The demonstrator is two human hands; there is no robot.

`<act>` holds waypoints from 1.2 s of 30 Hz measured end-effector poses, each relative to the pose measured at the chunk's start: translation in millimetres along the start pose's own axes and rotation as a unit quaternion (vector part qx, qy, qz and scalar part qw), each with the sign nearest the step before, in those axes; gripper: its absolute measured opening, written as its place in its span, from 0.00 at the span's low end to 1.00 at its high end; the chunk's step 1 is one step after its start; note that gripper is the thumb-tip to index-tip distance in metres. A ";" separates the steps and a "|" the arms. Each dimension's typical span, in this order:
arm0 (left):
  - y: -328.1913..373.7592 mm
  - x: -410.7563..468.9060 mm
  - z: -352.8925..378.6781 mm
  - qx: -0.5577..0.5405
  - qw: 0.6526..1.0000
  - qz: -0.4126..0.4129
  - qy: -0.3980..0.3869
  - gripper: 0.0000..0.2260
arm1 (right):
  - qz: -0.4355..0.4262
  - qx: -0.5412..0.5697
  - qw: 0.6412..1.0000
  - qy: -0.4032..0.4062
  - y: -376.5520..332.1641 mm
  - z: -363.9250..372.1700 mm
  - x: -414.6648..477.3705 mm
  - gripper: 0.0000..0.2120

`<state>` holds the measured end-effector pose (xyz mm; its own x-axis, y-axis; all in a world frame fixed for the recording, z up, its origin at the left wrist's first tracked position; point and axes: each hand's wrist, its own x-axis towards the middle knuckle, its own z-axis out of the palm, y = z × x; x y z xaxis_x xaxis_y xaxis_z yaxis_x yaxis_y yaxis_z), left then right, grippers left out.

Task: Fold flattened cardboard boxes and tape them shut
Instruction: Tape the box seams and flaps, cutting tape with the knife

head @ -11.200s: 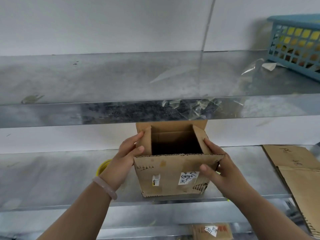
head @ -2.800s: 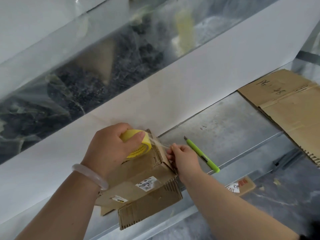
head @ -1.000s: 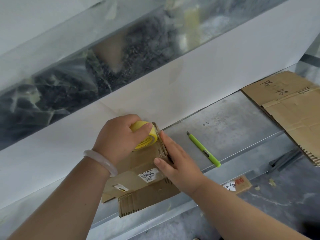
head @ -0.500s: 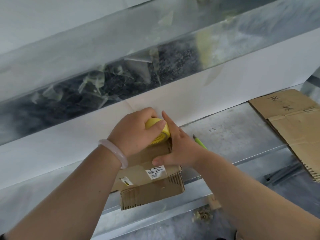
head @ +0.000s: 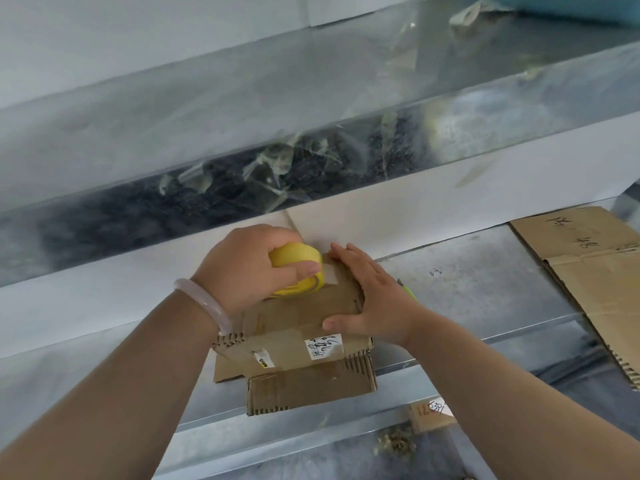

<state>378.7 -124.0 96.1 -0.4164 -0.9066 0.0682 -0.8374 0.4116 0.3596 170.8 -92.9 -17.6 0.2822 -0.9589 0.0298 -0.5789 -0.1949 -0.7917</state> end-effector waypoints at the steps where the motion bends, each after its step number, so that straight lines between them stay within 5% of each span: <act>1: 0.5 -0.8 -1.3 0.012 1.000 0.002 -0.001 0.21 | -0.003 -0.006 1.000 -0.002 0.1 -0.4 -0.3 0.54; 10: -5.7 -5.3 -15.6 0.236 0.969 0.023 -0.069 0.25 | -0.040 -0.090 0.995 -0.022 -2.2 -2.5 -1.3 0.46; 21: -41.8 -24.1 -37.1 0.049 0.994 0.034 -0.088 0.20 | -0.040 -0.100 0.994 -0.014 -0.2 -1.4 -1.8 0.46; 36: -57.6 -31.9 -42.8 0.226 0.966 0.051 -0.114 0.29 | -0.040 -0.101 0.994 -0.006 1.2 -1.2 -2.3 0.45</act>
<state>455.3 -122.8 113.0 -0.5288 -0.8366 -0.1432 -0.8356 0.5427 -0.0846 168.6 -91.2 -17.9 0.3407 -0.9368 0.0794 -0.6962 -0.3082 -0.6484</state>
